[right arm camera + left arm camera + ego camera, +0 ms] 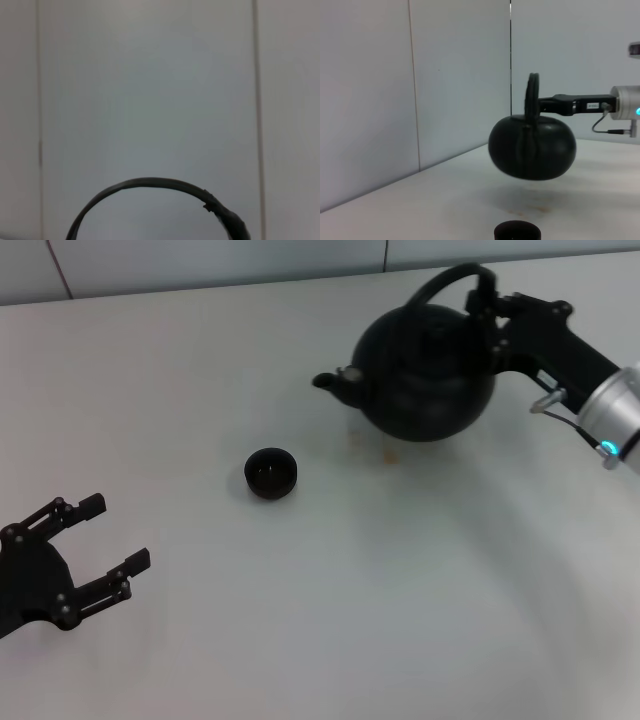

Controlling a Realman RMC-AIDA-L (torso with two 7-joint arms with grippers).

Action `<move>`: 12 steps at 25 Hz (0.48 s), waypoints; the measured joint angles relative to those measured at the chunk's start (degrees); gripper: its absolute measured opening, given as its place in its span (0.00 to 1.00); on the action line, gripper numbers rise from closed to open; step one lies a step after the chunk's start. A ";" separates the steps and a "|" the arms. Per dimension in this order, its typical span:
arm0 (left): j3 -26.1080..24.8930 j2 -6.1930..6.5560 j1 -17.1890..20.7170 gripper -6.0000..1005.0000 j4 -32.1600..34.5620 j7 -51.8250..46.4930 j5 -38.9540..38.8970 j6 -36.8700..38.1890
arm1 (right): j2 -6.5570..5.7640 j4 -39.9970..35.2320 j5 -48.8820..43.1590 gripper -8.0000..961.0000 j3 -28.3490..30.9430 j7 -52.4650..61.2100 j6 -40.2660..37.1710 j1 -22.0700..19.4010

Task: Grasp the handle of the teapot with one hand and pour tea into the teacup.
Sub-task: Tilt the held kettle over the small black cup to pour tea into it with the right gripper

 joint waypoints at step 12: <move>0.09 -0.10 -0.23 0.80 -0.03 0.00 -0.12 0.13 | 0.54 -0.02 -0.01 0.08 -4.86 -0.33 3.37 4.17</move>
